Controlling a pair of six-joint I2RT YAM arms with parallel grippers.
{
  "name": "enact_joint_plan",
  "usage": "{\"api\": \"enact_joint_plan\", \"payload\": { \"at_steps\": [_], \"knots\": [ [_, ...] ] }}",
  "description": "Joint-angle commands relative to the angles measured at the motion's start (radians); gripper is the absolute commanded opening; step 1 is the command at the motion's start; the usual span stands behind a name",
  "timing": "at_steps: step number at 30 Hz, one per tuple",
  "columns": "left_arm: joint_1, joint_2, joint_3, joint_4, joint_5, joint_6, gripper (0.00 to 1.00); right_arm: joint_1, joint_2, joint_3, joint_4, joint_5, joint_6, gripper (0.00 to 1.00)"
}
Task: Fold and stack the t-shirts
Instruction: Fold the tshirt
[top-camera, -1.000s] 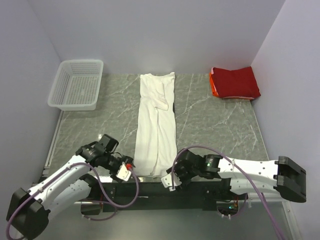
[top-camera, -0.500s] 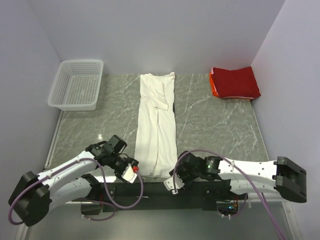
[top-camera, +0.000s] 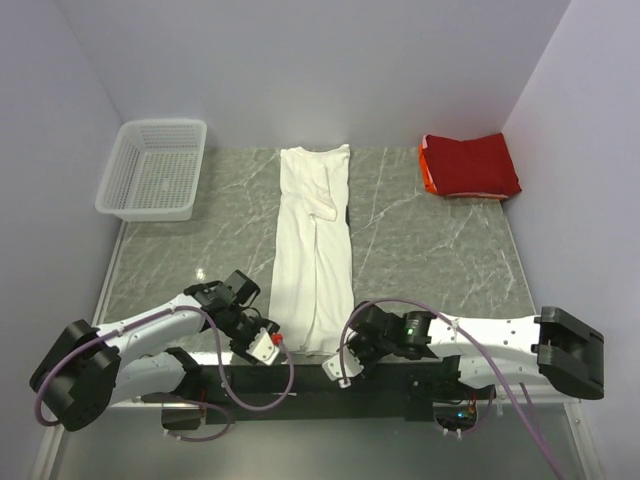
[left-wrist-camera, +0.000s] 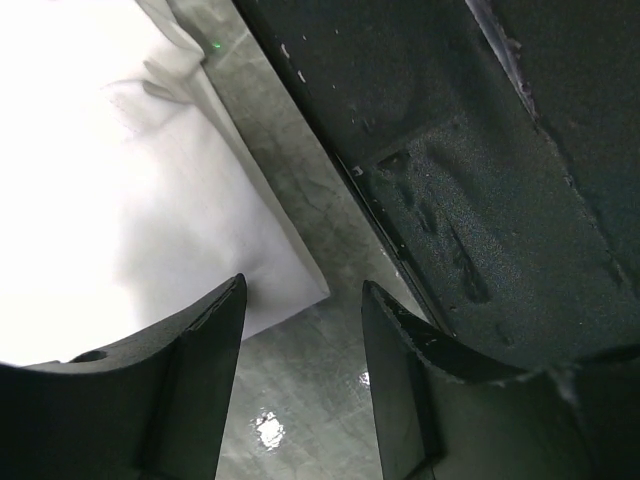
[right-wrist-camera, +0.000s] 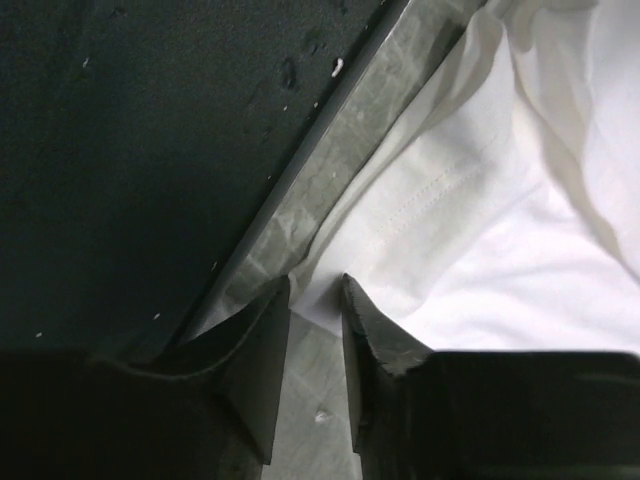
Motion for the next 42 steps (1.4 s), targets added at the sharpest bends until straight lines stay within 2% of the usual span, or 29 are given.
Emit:
{"api": "enact_joint_plan", "payload": {
  "at_steps": [1,4,6,9,11,13,16,22,27,33,42],
  "knots": [
    [-0.005,0.023,0.003,0.009,-0.008,0.012,0.55,0.003,0.056,0.027,0.021,0.003,0.008,0.32],
    [-0.003,0.050,0.011,0.055,-0.028,-0.031,0.55,0.003,0.074,0.033,0.045,0.012,0.014,0.30],
    [-0.006,0.072,0.018,0.066,-0.044,-0.037,0.53,0.002,0.094,0.040,0.044,0.017,0.020,0.22],
    [-0.008,0.089,0.017,0.090,-0.067,-0.040,0.42,0.000,0.106,0.050,0.045,0.021,0.028,0.11],
    [-0.009,0.084,0.017,0.115,-0.065,-0.055,0.29,0.000,0.103,0.048,0.053,0.024,0.037,0.05],
    [-0.009,0.061,0.020,0.142,-0.050,-0.075,0.14,-0.006,0.103,0.054,0.054,0.026,0.052,0.02],
    [-0.008,0.004,0.020,0.167,-0.004,-0.120,0.04,-0.017,0.096,0.070,0.053,0.027,0.078,0.00],
    [0.008,-0.155,0.017,0.184,0.019,-0.190,0.01,-0.106,0.042,0.175,0.012,-0.006,0.120,0.00],
    [0.086,-0.157,0.061,0.219,0.028,-0.197,0.01,-0.239,0.039,0.261,-0.018,-0.052,0.059,0.00],
    [0.221,-0.016,0.153,0.330,0.047,-0.183,0.01,-0.353,0.096,0.338,-0.007,-0.083,-0.010,0.00],
    [0.363,0.367,0.445,0.373,0.093,-0.175,0.01,-0.528,0.328,0.520,0.027,-0.123,-0.081,0.00]
  ]
}}
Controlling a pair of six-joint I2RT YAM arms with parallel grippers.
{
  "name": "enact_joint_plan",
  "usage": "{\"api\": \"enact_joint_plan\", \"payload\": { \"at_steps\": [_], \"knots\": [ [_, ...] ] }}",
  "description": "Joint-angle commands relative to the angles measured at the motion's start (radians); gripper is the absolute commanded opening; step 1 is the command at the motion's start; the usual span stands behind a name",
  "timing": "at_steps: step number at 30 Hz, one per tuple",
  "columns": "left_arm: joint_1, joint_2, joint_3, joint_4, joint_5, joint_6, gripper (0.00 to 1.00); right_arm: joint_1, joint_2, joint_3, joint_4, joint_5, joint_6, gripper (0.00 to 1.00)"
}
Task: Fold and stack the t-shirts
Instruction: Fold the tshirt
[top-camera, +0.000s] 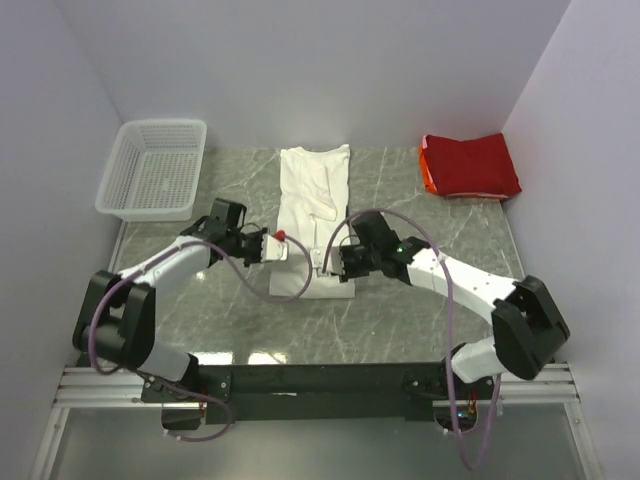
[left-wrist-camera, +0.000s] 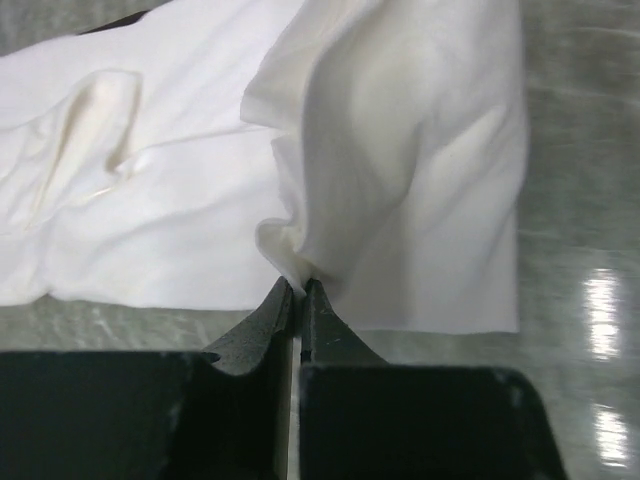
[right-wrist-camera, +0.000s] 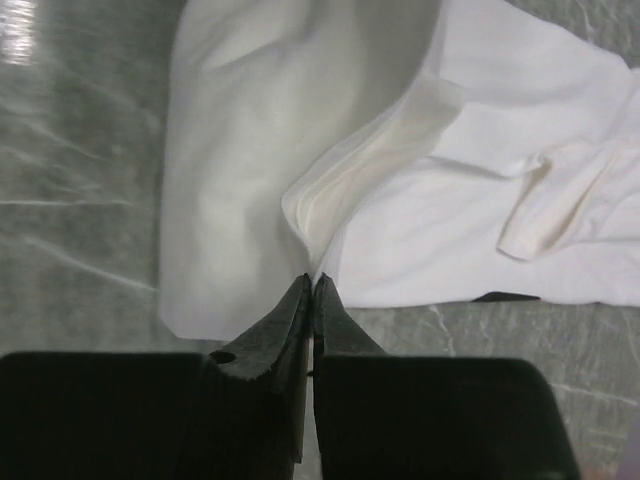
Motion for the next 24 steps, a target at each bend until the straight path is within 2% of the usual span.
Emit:
{"api": "enact_joint_plan", "payload": {
  "at_steps": [1,12,24],
  "knots": [
    [0.042,0.084,0.122,0.021,0.060,0.024,0.01,-0.075,0.086,0.105,0.022,-0.044,-0.056,0.00],
    [0.113,0.391,0.411,0.027,0.069,0.025,0.01,-0.212,0.371,0.392,-0.039,-0.082,-0.180,0.00],
    [0.137,0.580,0.639,0.023,0.066,0.023,0.01,-0.281,0.558,0.619,-0.087,-0.098,-0.220,0.00]
  ]
}}
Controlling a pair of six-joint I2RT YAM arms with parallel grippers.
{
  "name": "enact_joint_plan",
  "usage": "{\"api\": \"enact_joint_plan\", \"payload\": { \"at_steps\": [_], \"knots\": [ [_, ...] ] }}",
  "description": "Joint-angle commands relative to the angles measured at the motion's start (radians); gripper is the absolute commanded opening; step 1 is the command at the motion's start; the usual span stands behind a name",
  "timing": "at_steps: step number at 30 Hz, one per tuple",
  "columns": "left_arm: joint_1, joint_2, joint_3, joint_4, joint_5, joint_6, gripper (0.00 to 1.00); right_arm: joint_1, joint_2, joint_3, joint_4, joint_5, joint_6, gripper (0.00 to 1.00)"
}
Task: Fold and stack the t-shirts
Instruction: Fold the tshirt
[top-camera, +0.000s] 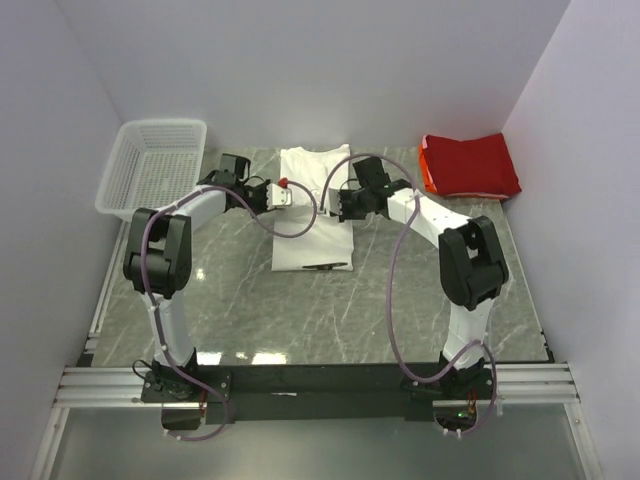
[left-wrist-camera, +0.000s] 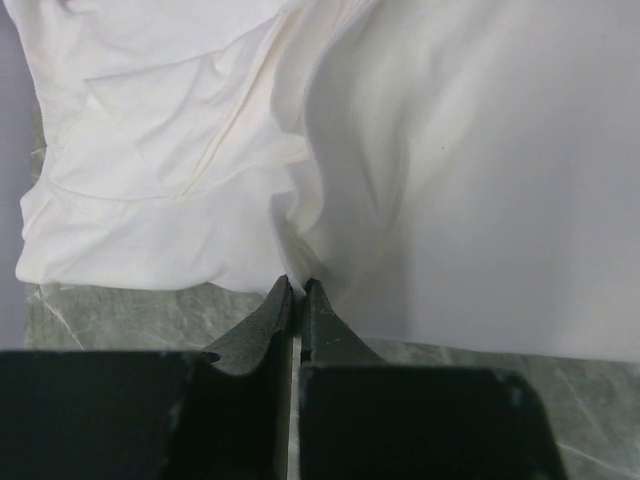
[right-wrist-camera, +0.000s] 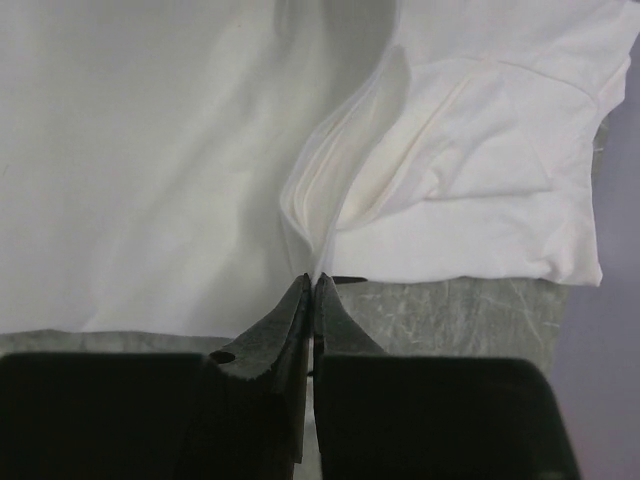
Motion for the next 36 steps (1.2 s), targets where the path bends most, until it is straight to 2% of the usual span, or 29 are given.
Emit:
{"api": "enact_joint_plan", "payload": {
  "at_steps": [1,10,14,16,17,18,19,20,23,26,29,30,31,33,36],
  "knots": [
    [0.010,0.043,0.086,0.007,0.035,-0.004,0.01,-0.012,0.042,0.088,-0.015,-0.026,-0.021,0.00],
    [0.016,0.126,0.155,0.053,0.009,-0.047,0.01,-0.029,0.144,0.187,-0.016,-0.015,-0.023,0.00],
    [0.016,0.163,0.173,0.078,-0.016,-0.070,0.13,-0.029,0.185,0.217,-0.012,0.003,-0.015,0.00],
    [0.017,0.172,0.178,0.093,-0.036,-0.076,0.18,-0.031,0.196,0.224,0.010,0.025,-0.002,0.08],
    [0.019,0.175,0.178,0.101,-0.041,-0.080,0.26,-0.031,0.197,0.218,0.031,0.037,0.009,0.18],
    [0.022,0.175,0.182,0.106,-0.045,-0.093,0.30,-0.032,0.197,0.210,0.092,0.066,0.017,0.35],
    [0.024,0.172,0.185,0.110,-0.047,-0.102,0.34,-0.031,0.193,0.198,0.121,0.084,0.035,0.39],
    [0.025,0.159,0.187,0.121,-0.057,-0.119,0.41,-0.032,0.185,0.198,0.150,0.100,0.046,0.42],
    [0.033,0.104,0.185,0.179,-0.086,-0.267,0.50,-0.048,0.152,0.220,0.138,0.137,0.090,0.45],
    [0.062,0.023,0.173,0.077,-0.062,-0.349,0.57,-0.065,0.077,0.224,0.051,0.120,0.130,0.45],
    [0.086,-0.117,0.034,0.014,0.016,-0.297,0.61,-0.066,-0.038,0.133,-0.033,0.057,0.146,0.45],
    [0.090,-0.158,-0.074,0.012,0.045,-0.262,0.61,-0.063,-0.068,0.075,-0.068,0.037,0.146,0.45],
    [0.090,-0.235,-0.130,0.006,0.068,-0.233,0.62,-0.057,-0.123,0.040,-0.075,0.013,0.149,0.45],
    [0.086,-0.300,-0.274,-0.020,0.117,-0.145,0.65,-0.025,-0.171,-0.066,-0.079,-0.017,0.147,0.45],
    [0.059,-0.378,-0.408,-0.034,0.136,-0.070,0.66,0.038,-0.235,-0.198,-0.047,-0.011,0.144,0.46]
  ]
}}
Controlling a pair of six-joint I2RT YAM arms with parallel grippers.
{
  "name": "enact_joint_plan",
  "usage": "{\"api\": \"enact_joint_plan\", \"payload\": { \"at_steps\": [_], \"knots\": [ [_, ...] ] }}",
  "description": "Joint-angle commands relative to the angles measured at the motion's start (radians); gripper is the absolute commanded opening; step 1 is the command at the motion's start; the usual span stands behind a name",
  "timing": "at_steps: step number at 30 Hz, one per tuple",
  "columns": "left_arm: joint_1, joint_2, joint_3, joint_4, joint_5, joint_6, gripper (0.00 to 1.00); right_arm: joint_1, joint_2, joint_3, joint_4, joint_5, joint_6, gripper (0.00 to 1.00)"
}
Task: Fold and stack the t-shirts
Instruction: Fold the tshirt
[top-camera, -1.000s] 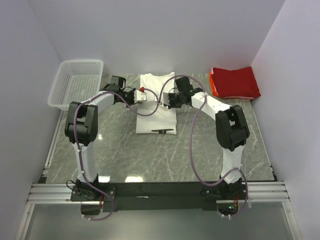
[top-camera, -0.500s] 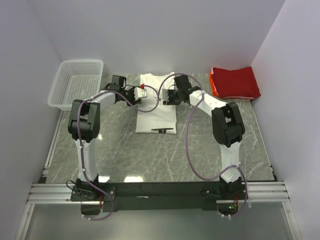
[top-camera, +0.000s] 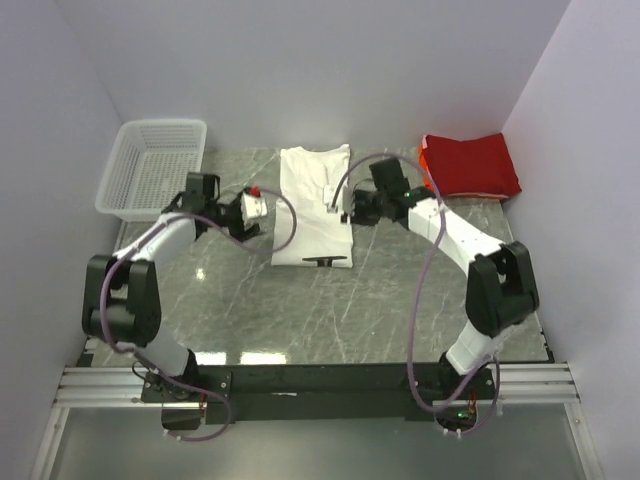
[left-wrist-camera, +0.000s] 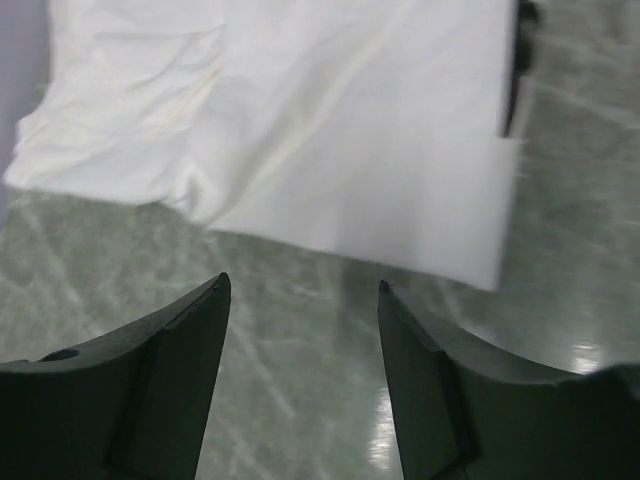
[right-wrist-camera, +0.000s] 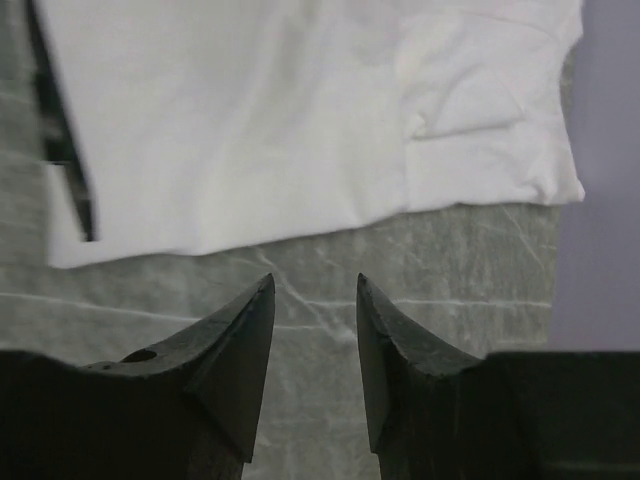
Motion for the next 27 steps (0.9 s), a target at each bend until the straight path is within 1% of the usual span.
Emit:
{"api": "enact_joint_plan", "payload": {
  "at_steps": [1,3,5,10,15,19,21,23,24,25,26,27],
  "knots": [
    [-0.045,-0.068,-0.150,-0.045,0.093,0.118,0.67,0.083,-0.064,-0.134,-0.014,-0.048,0.021,0.46],
    [-0.076,-0.087,-0.218,0.004,0.081,0.115,0.68,0.129,-0.067,-0.186,0.006,-0.030,0.036,0.49],
    [-0.099,-0.095,-0.261,0.021,0.056,0.130,0.68,0.152,-0.054,-0.215,0.041,-0.005,0.056,0.59],
    [-0.128,-0.078,-0.296,0.073,0.027,0.164,0.68,0.180,0.004,-0.249,0.083,0.036,0.083,0.60],
    [-0.154,-0.006,-0.264,0.090,-0.026,0.167,0.67,0.187,0.063,-0.239,0.091,0.067,0.071,0.57],
    [-0.157,0.031,-0.239,0.084,-0.053,0.184,0.64,0.189,0.069,-0.262,0.118,0.095,0.050,0.56],
    [-0.159,0.048,-0.239,0.089,-0.060,0.195,0.63,0.190,0.083,-0.254,0.114,0.099,0.050,0.53],
    [-0.166,0.062,-0.239,0.093,-0.072,0.201,0.58,0.190,0.089,-0.249,0.114,0.108,0.050,0.45],
    [-0.168,0.068,-0.238,0.100,-0.083,0.198,0.52,0.190,0.092,-0.249,0.115,0.112,0.047,0.42],
    [-0.171,0.069,-0.235,0.104,-0.086,0.189,0.48,0.189,0.094,-0.249,0.115,0.115,0.045,0.35],
    [-0.173,0.069,-0.235,0.112,-0.088,0.187,0.43,0.190,0.095,-0.252,0.115,0.115,0.044,0.31],
    [-0.173,0.074,-0.235,0.110,-0.096,0.189,0.34,0.192,0.097,-0.252,0.114,0.115,0.044,0.26]
  ]
}}
